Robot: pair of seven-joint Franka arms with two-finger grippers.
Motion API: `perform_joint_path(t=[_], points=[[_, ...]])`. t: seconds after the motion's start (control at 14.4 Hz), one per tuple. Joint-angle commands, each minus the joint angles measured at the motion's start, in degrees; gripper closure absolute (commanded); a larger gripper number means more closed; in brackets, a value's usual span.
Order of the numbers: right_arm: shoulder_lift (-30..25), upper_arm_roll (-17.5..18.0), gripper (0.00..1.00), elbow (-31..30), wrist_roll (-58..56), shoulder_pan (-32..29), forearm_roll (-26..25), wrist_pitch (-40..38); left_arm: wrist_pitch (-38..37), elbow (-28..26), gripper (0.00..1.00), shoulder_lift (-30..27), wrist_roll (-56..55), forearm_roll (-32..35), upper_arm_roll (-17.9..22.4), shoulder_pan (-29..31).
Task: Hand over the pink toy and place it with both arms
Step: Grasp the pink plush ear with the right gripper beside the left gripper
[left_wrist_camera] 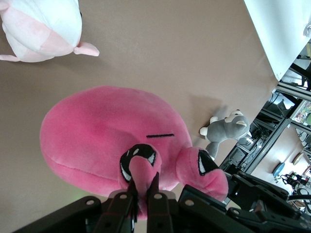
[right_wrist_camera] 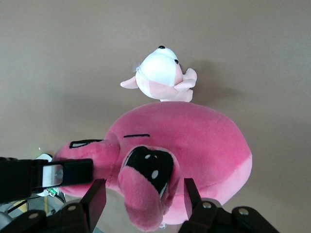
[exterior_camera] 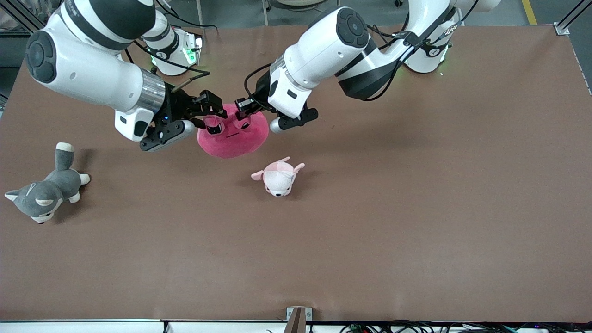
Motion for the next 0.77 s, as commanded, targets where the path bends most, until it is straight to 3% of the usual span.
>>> perform_joint_path(t=[0.0, 0.35, 0.7], points=[[-0.6, -0.4, 0.27, -0.1, 1.0, 0.2, -1.0, 0.2, 0.4, 1.4, 0.99, 0.7, -0.6, -0.3, 0.1, -0.5], [-0.5, -0.7, 0.36, 0.0, 1.1, -0.3, -1.0, 0.5, 0.5, 1.4, 0.99, 1.3, -0.6, -0.2, 0.1, -0.9], [-0.4, -0.7, 0.74, -0.1, 0.9, -0.2, -1.0, 0.4, 0.5, 1.5, 0.99, 1.2, -0.6, -0.2, 0.1, -0.8]])
